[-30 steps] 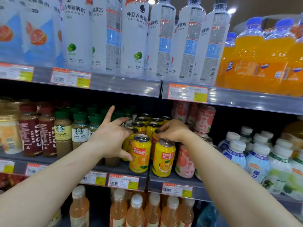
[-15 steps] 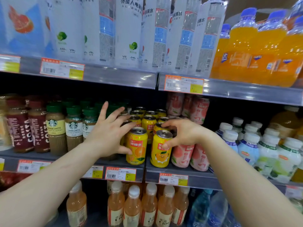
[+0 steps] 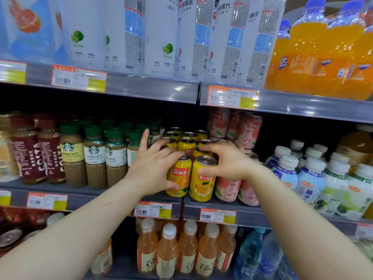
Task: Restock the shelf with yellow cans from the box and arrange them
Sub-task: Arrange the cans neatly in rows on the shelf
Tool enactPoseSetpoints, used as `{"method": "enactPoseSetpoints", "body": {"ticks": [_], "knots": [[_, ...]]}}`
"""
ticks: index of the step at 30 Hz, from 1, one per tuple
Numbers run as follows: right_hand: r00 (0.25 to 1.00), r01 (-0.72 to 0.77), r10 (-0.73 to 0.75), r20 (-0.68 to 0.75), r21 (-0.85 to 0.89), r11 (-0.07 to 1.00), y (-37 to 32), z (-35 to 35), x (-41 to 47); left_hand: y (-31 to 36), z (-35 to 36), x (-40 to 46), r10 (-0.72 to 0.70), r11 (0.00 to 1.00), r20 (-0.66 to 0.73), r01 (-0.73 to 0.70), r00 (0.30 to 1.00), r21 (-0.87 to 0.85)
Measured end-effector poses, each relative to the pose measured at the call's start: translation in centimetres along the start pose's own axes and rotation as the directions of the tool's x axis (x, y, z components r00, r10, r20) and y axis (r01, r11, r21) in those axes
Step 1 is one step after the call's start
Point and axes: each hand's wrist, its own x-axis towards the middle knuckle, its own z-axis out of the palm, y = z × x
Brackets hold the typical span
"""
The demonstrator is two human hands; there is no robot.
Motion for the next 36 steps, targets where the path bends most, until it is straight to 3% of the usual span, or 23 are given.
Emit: {"method": "enactPoseSetpoints", "body": {"ticks": [3,5,10,13,18,22,26,30,33,36], "knots": [[0.991,0.063,-0.034,-0.128,0.231,0.971,-2.1,-0.4,1.4,-0.2,-0.3,-0.6,-0.099,0.994,-0.079,0.096,0.992,-0.046],[0.992,0.085,-0.057,-0.116,0.254,0.963,-3.3,-0.3,2.3,-1.1,-0.6,-1.8,-0.201,0.977,-0.161,0.186,0.966,-0.106],[0.991,0.077,-0.072,0.115,-0.046,0.996,-5.1,1.6,3.9,-2.2,0.1,-5.5,-0.266,0.959,-0.269,0.226,0.926,-0.169],[0.989,0.078,-0.061,0.138,-0.121,0.990,-5.5,1.7,4.4,-2.1,0.8,-6.6,-0.287,0.953,-0.294,0.241,0.912,-0.184],[0.986,-0.011,0.048,0.161,-0.222,0.975,-7.2,1.3,5.1,-2.5,0.9,-7.5,-0.292,0.953,-0.268,0.255,0.918,-0.163],[0.979,-0.021,0.067,0.193,-0.234,0.972,-7.8,0.6,5.3,-3.4,0.9,-7.1,-0.340,0.939,-0.205,0.317,0.918,-0.135],[0.975,-0.015,0.070,0.209,-0.255,0.967,-7.9,0.4,5.0,-2.8,1.1,-6.2,-0.285,0.959,-0.153,0.280,0.946,-0.053],[0.983,-0.047,0.056,0.174,-0.056,0.997,-7.4,0.2,4.9,-2.1,1.2,-5.7,-0.312,0.950,-0.179,0.303,0.933,-0.075],[0.996,0.045,-0.048,0.077,0.041,0.998,-8.0,0.6,6.1,-2.0,1.3,-5.4,-0.303,0.953,-0.196,0.293,0.933,-0.080],[0.970,0.091,-0.083,0.228,-0.021,0.996,-8.8,1.3,7.4,-1.9,1.4,-5.4,-0.282,0.959,-0.204,0.268,0.938,-0.092]]}}
